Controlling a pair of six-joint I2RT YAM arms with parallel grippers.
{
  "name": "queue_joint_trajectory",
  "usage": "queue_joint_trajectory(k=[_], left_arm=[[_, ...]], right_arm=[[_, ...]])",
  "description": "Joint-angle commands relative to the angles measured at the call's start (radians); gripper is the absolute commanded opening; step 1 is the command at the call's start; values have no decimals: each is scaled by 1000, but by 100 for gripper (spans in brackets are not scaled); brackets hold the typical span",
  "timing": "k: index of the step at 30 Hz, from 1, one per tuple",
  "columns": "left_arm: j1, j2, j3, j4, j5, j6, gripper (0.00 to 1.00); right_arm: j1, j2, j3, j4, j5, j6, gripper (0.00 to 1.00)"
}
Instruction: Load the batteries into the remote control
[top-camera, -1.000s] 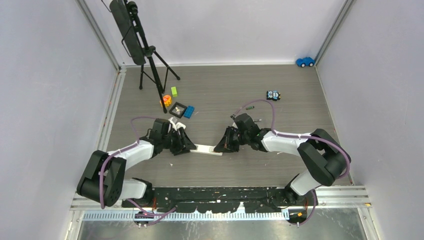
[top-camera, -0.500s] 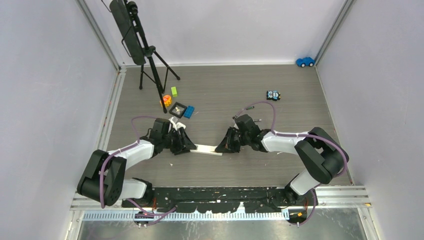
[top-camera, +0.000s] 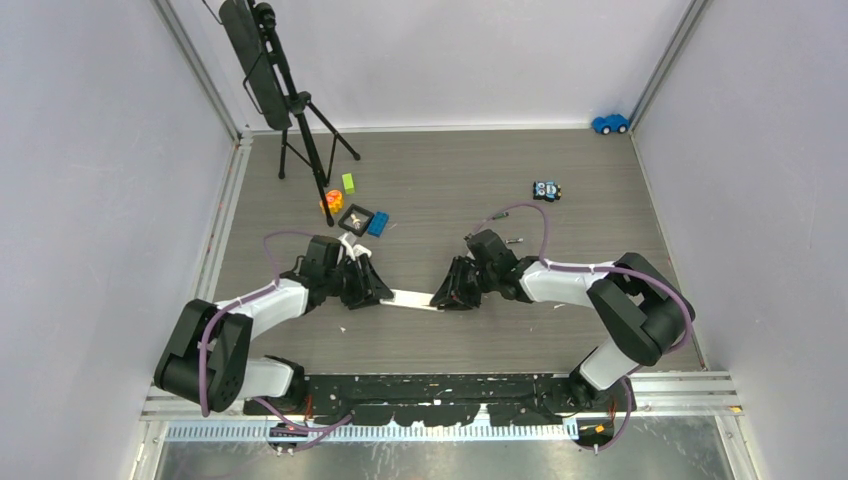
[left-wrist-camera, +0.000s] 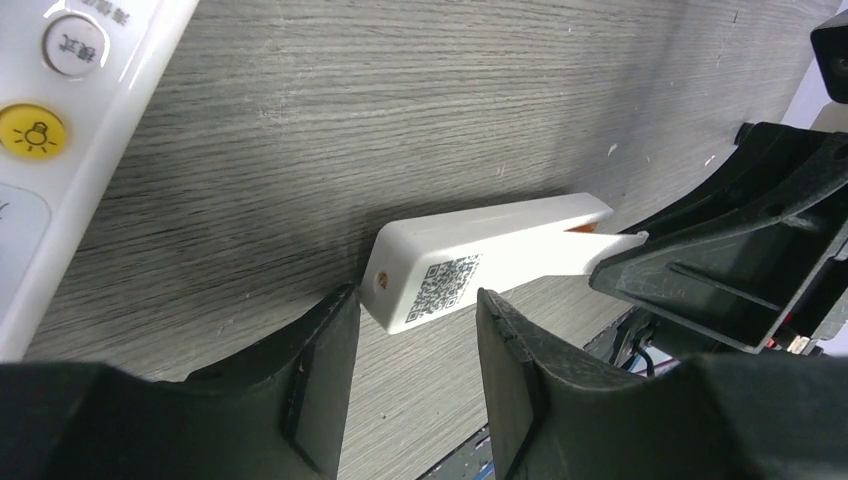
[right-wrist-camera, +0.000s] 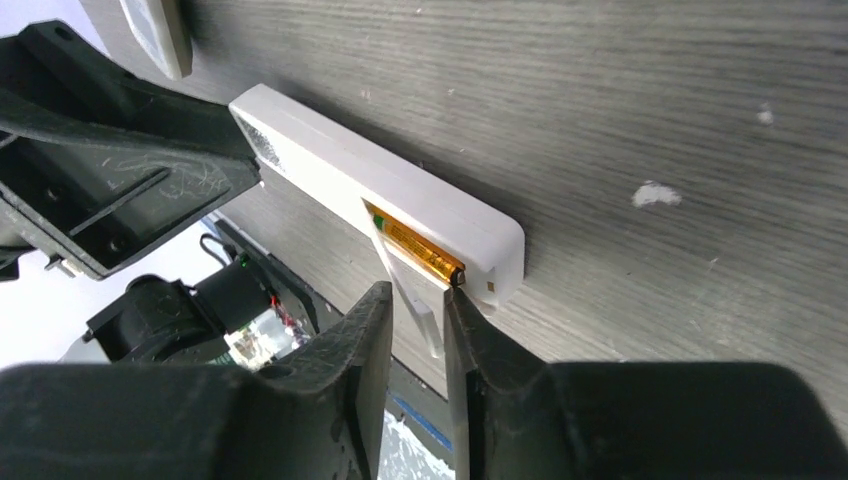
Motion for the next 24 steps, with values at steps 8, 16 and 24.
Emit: queue_joint_trajectory(k=[8,16,24], left_arm=[[-3,-11,51,-52,-30,26,49],[-3,14,66,-66,-39,29,51],[-3,27,78,-74,-41,39,53]], right_arm=[[-7,-71,44,-115,34,-53,47],[-9,-78,50,-148,46,-56,48],[-10,-59,64,-155,95,-74,50]])
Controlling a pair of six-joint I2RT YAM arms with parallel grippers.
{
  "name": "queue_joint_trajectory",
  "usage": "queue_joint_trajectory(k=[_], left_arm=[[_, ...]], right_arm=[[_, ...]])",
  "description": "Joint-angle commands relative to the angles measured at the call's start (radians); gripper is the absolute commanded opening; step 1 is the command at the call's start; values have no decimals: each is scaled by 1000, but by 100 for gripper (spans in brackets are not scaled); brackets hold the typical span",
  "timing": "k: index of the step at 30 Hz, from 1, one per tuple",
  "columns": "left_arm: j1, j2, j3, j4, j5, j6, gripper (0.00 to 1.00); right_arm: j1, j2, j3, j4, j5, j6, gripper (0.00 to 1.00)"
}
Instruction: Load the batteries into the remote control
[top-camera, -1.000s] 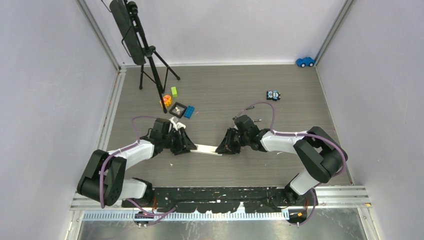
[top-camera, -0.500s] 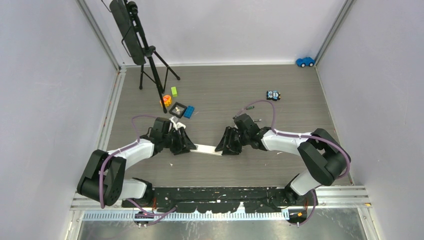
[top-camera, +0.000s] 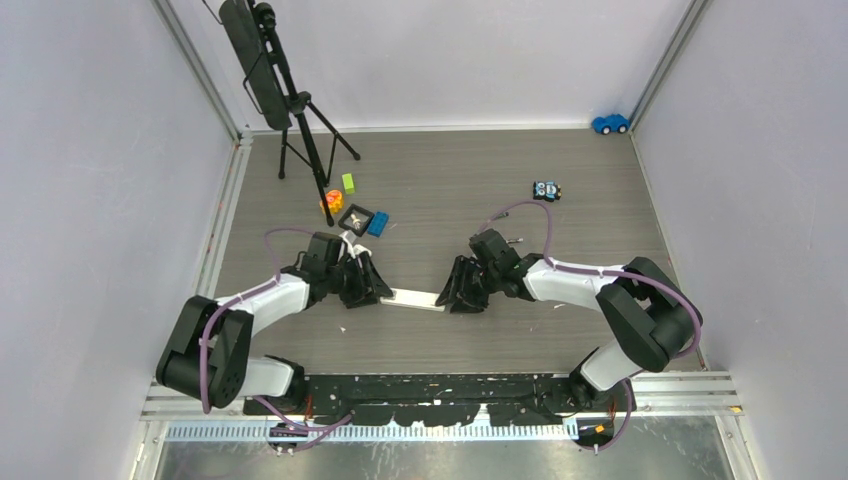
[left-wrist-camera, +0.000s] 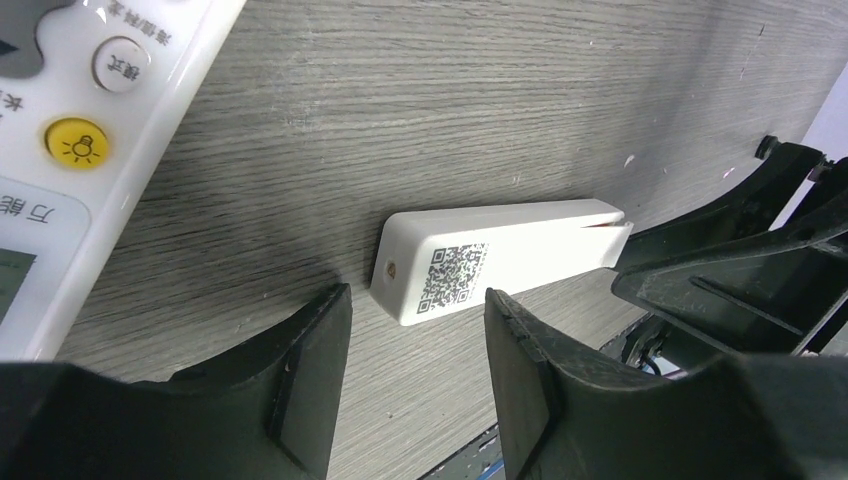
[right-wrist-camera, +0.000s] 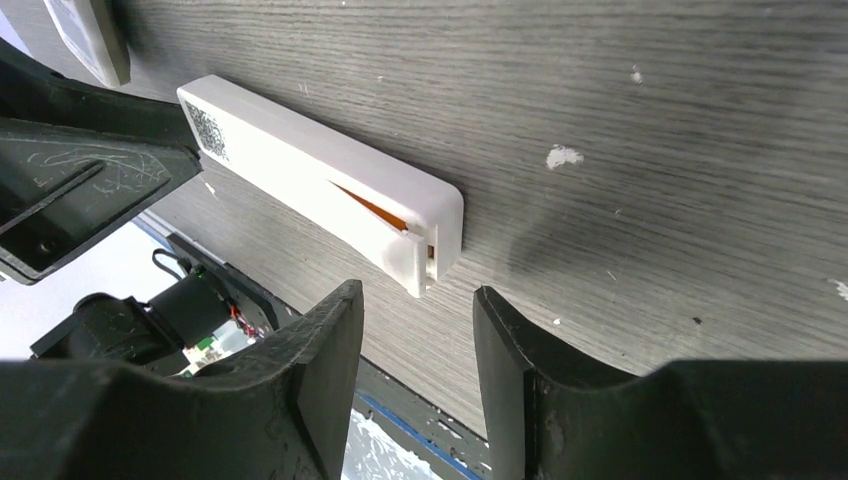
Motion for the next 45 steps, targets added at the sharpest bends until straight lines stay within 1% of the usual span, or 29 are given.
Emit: queue_joint_trajectory(k=[1,6,10,17,21,32,41,45], left_arm=[[-3,12,35,-8,-10,32,54],[-3,26,38,-8,-10,33,54],[-3,31,38,-8,-8,34,55],[-4,38,32,-8,-14,35,54],[-6,50,30,-6,-9,35,54],[-13,79,34,-6,-7,34,53],[-23,114,29,-2,-5,34,47],[-31,147,35,-1,-2,34,47]], right_arm=[[-3,-12,47,-2,48,-24,50],[-3,18,75,-23,82,-37,50],[-1,38,89,-28,80,-32,49],[-2,20,61,-45,68,-51,40],[-2,33,58,-44,55,-63,37],[-2,81,90,-115,97,-81,26],[1,96,95,-134,104,-95,17],[9,108,108,-158,113,-109,17]])
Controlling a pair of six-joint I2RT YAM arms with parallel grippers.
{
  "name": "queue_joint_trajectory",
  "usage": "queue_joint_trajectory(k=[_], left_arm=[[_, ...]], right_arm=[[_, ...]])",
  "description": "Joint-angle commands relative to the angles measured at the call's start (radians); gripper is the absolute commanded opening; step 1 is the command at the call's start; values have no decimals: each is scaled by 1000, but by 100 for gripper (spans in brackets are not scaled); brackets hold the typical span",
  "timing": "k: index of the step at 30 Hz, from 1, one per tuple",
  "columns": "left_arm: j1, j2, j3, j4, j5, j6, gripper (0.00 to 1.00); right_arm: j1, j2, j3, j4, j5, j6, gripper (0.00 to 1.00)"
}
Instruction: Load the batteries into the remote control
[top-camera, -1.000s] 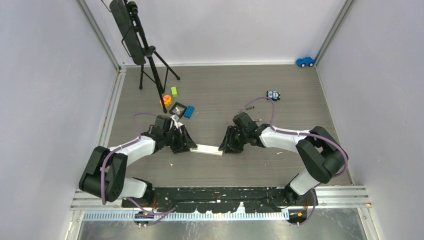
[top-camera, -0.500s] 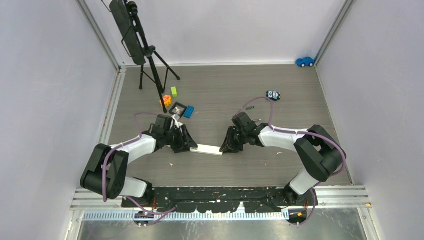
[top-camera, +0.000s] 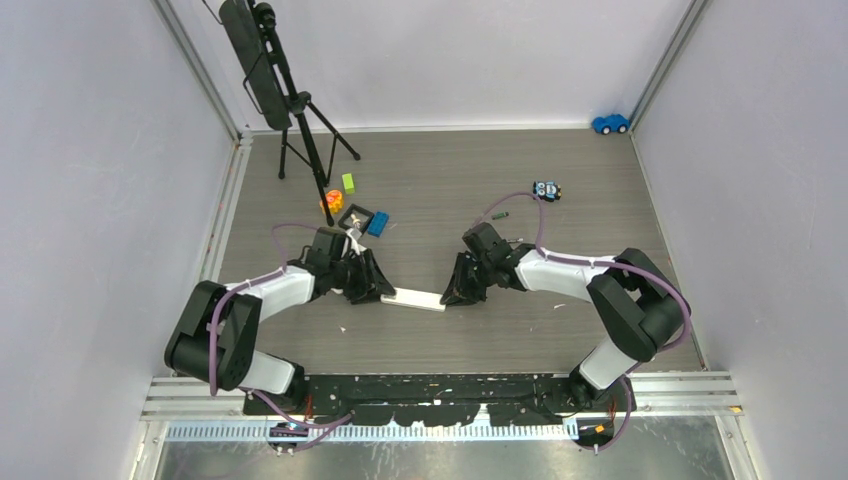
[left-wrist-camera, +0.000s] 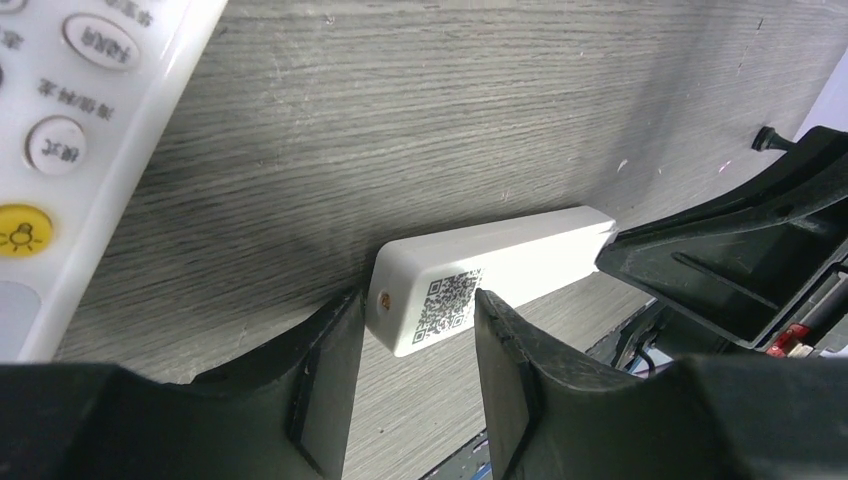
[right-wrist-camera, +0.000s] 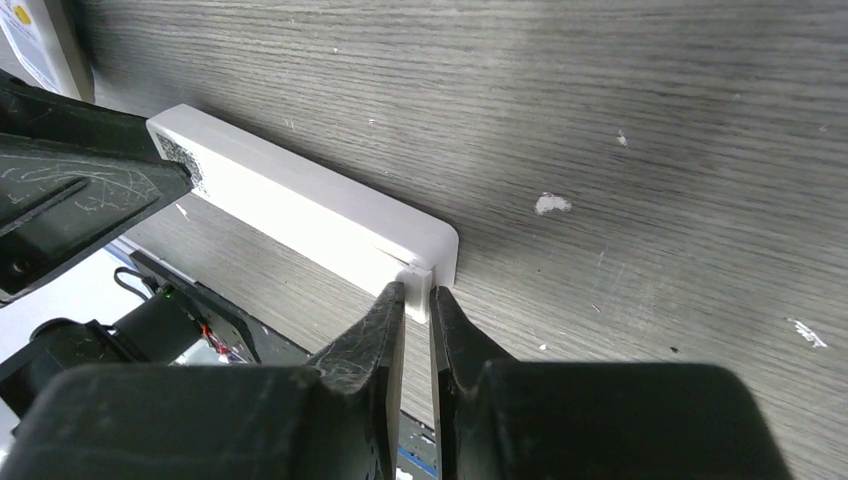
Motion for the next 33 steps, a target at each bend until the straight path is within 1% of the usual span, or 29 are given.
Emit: queue_joint_trajectory(k=[1,5,6,9,15,18,21,25,29,33], left_arm=[[-26,71,-3,-18,-32,20,47],[-40,95,-1,-17,-28,18,47],[-44,97,-2,-16,-29,17,47],[-49,100,-6,-16,-36,16,45],[-51,112,-5,-30,-62,14,42],[-51,115,-1,-44,-78,16,41],[-51,118,0,-49,-85,17,41],[-51,123,2,-56,-90,19,40],[-51,130,4,-65,-103,19,39],[-51,143,9,-79,-124,17,39]], right_arm=[[12,43,21,-74,62,-47,18],[20,48,32,-62,57,-51,33],[23,53,39,-60,55,-51,35],[25,75,59,-63,55,-47,36],[25,69,49,-96,96,-36,23],[25,64,32,-101,104,-36,18],[25,60,23,-100,102,-36,17],[25,58,21,-100,100,-36,10],[24,58,15,-110,102,-32,6],[24,48,-2,-116,111,-25,7]])
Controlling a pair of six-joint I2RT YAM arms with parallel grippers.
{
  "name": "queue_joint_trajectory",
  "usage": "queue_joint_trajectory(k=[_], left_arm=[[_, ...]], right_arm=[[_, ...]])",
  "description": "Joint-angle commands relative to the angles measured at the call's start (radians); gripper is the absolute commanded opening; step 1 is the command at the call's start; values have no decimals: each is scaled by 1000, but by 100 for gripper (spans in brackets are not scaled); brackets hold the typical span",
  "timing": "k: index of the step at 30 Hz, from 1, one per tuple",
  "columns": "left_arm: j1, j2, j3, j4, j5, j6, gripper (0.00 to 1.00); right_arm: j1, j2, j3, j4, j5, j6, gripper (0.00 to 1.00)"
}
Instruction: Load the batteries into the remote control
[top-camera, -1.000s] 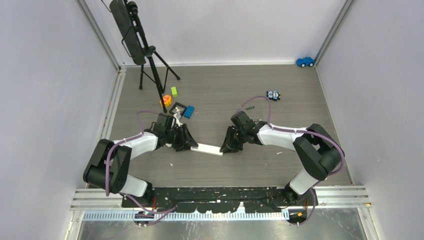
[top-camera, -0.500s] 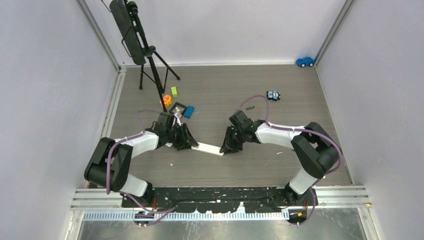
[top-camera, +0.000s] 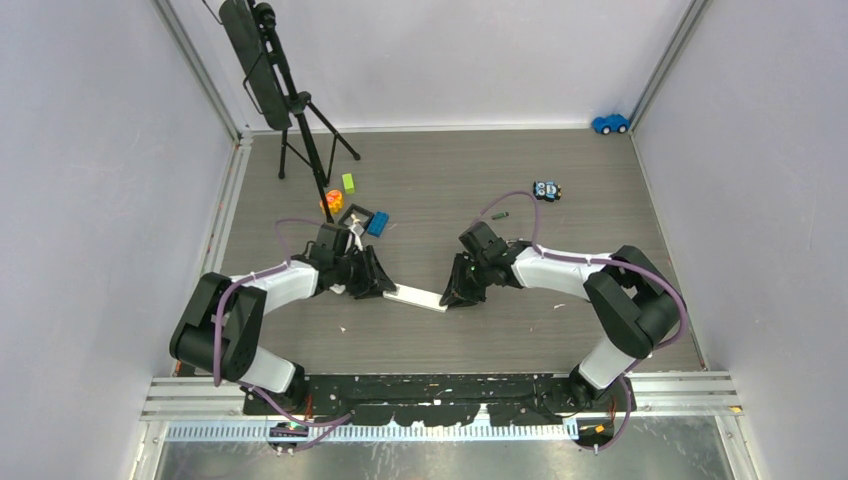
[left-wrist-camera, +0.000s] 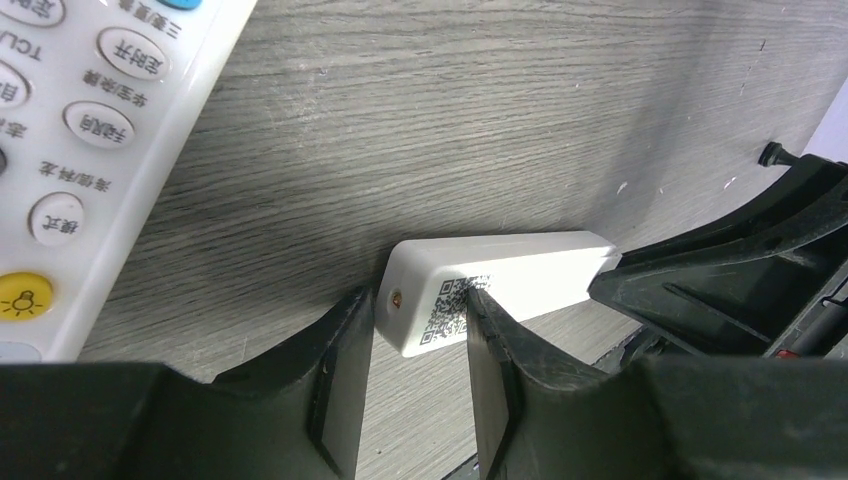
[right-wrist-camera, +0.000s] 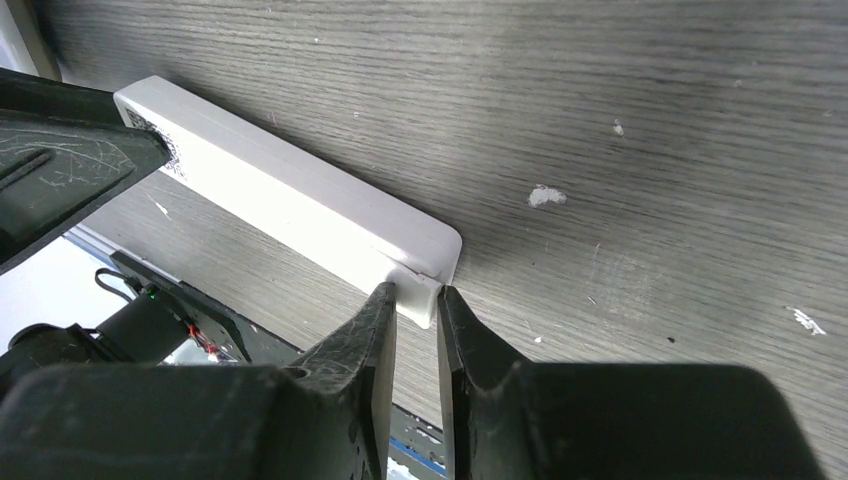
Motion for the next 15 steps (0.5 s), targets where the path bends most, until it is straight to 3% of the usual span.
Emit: queue_joint_trajectory(k=[1,15], left_arm=[[-39,86,-34,-89,-101,15,39],[-39,108,-36,-99,-113,10,39]], right_arm=[[12,15,-57,-40,103,-9,8],[-10,-13,-104,-3,93,11,8]])
